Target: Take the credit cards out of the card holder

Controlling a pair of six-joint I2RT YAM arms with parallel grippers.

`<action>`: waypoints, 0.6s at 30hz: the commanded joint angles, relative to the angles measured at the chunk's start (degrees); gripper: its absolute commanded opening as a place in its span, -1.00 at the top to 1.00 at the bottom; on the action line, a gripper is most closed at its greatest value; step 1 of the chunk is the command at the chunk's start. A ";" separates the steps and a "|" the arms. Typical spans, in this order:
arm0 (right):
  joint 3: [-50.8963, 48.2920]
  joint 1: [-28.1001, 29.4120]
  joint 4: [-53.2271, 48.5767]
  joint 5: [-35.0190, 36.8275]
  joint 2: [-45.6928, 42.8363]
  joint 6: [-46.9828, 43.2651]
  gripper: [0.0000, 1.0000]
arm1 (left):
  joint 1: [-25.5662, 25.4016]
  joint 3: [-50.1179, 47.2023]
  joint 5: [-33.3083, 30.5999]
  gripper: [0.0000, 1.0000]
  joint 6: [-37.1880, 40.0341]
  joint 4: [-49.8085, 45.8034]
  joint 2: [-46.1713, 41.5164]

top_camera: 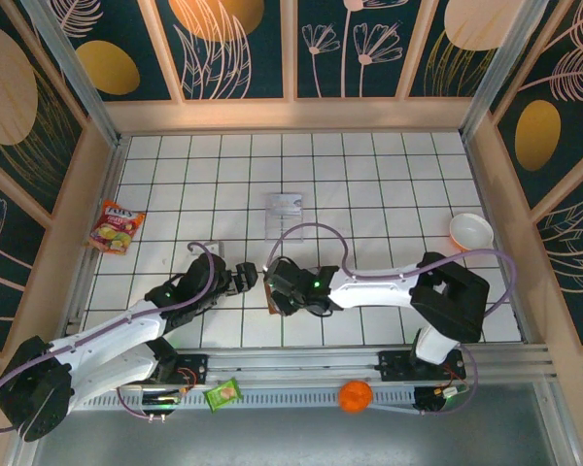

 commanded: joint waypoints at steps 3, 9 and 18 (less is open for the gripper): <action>3.04 1.82 -2.67 3.94 3.52 0.55 0.26 | 0.27 -1.06 0.58 -0.98 -0.11 -0.26 -0.78; 2.92 1.93 -2.89 4.69 6.00 1.42 0.57 | 0.27 -0.90 1.07 -0.98 0.32 -0.34 -0.96; -0.98 -1.51 6.68 1.27 0.82 5.83 1.00 | 0.28 -2.04 8.76 -0.73 2.06 5.84 0.26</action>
